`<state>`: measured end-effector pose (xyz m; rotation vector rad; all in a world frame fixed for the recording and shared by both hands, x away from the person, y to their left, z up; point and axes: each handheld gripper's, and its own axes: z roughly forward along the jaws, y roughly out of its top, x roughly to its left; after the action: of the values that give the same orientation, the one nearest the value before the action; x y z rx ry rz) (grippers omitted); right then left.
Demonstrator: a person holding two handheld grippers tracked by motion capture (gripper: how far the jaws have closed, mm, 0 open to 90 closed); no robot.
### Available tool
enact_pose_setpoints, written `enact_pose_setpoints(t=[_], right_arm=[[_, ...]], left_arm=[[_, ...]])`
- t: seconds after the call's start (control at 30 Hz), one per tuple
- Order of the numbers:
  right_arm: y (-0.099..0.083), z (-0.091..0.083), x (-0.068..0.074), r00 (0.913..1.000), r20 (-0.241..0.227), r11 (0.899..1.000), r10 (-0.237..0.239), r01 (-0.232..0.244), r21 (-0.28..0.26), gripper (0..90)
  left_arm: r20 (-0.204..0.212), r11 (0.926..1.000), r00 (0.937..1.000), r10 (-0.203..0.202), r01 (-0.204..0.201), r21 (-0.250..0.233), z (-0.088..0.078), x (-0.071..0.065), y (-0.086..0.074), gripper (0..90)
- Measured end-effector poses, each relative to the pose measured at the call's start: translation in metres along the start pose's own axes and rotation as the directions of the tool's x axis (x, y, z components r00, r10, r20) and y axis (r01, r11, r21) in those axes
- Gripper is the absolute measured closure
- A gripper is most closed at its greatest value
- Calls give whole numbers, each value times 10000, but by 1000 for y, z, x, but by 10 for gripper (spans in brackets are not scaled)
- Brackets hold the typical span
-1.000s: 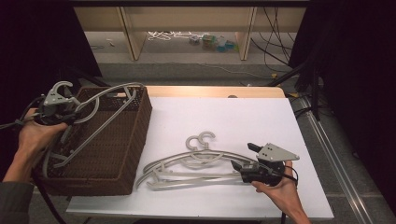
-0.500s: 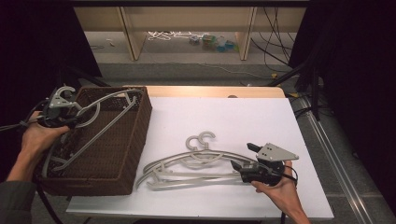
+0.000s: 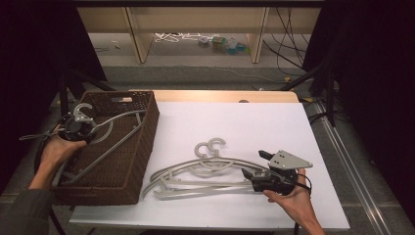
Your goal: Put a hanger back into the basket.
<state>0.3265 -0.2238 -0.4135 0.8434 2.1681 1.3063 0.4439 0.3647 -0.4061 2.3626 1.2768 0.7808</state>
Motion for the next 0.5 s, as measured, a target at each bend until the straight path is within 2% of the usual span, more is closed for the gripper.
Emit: enact_pose_setpoints(t=[0.13, 0.23, 0.3, 0.33, 0.37, 0.4, 0.43, 0.47, 0.5], right_arm=[[0, 0, 0, 10000, -5, 10000, -13, 13, 17, 196], [-1, 0, 0, 10000, 16, 10000, 23, -23, 33, 196], [-1, -1, 0, 10000, 36, 9999, 5, -5, 126, 196], [-1, 0, 0, 10000, 6, 10000, 21, -21, -7, 196], [-1, 0, 0, 10000, -34, 10000, 25, -25, 39, 196], [-1, 0, 0, 10000, -34, 10000, 25, -25, 39, 196], [-1, 0, 0, 10000, -20, 10000, 10, -10, 73, 196], [-1, 0, 0, 10000, -20, 10000, 10, -10, 73, 196], [-1, 0, 0, 10000, -18, 10000, -3, 3, 85, 196]], left_arm=[[-30, 9994, 9994, -352, 352, 0, 7, 2, -7, 813], [-79, 9995, 9995, -307, 307, 37, 10, 4, -10, 812], [-192, 9987, 9986, -498, 500, 106, 10, 4, -11, 804], [-321, 9989, 9986, -419, 426, 197, 10, 4, -12, 797], [-549, 9989, 9980, -303, 322, 331, 10, 4, -12, 782], [-549, 9989, 9980, -303, 322, 331, 10, 4, -12, 750], [-684, 9975, 9957, -632, 653, 282, 10, 5, -14, 690], [-684, 9975, 9957, -632, 653, 282, 10, 5, -14, 650], [-616, 9957, 9941, -893, 907, 204, 8, 7, -15, 650]])
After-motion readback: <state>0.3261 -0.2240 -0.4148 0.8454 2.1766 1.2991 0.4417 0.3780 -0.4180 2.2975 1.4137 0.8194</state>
